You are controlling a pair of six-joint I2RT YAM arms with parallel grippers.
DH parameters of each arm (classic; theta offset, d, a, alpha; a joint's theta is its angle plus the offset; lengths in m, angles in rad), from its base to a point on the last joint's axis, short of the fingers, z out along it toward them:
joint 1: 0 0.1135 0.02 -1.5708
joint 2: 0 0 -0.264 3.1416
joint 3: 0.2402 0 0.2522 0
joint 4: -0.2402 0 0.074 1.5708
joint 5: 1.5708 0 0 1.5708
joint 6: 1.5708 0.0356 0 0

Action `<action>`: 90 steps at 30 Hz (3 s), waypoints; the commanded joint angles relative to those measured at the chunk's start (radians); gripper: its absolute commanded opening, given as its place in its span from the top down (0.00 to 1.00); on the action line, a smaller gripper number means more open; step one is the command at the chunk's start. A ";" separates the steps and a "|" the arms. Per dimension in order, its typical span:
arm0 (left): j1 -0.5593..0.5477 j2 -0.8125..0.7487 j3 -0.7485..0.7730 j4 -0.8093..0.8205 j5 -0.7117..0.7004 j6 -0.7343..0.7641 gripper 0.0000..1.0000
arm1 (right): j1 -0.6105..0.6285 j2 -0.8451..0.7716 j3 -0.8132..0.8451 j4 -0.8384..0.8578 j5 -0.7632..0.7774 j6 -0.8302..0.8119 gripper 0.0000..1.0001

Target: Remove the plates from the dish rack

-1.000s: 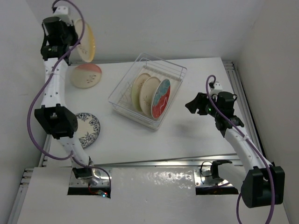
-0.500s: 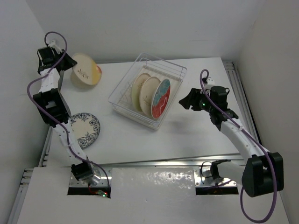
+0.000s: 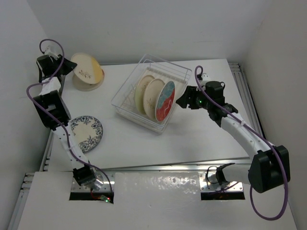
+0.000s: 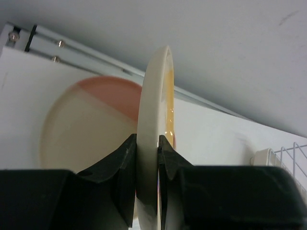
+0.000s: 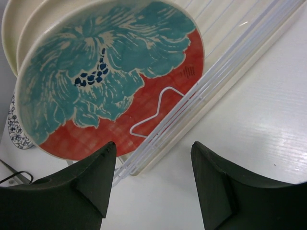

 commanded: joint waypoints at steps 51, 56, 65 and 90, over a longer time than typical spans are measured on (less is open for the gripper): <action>-0.033 0.066 0.019 -0.040 -0.245 0.259 0.50 | 0.041 -0.028 0.073 -0.080 0.046 -0.039 0.37; -0.033 0.022 0.030 -0.049 -0.243 0.259 0.45 | 0.041 -0.028 0.086 -0.095 0.049 -0.050 0.37; -0.198 -0.311 0.188 -0.479 -0.021 0.444 0.43 | 0.041 -0.037 0.062 -0.101 0.132 -0.060 0.36; -0.812 -0.434 0.039 -0.988 -0.326 0.724 0.42 | 0.040 -0.125 -0.194 -0.017 0.265 -0.152 0.30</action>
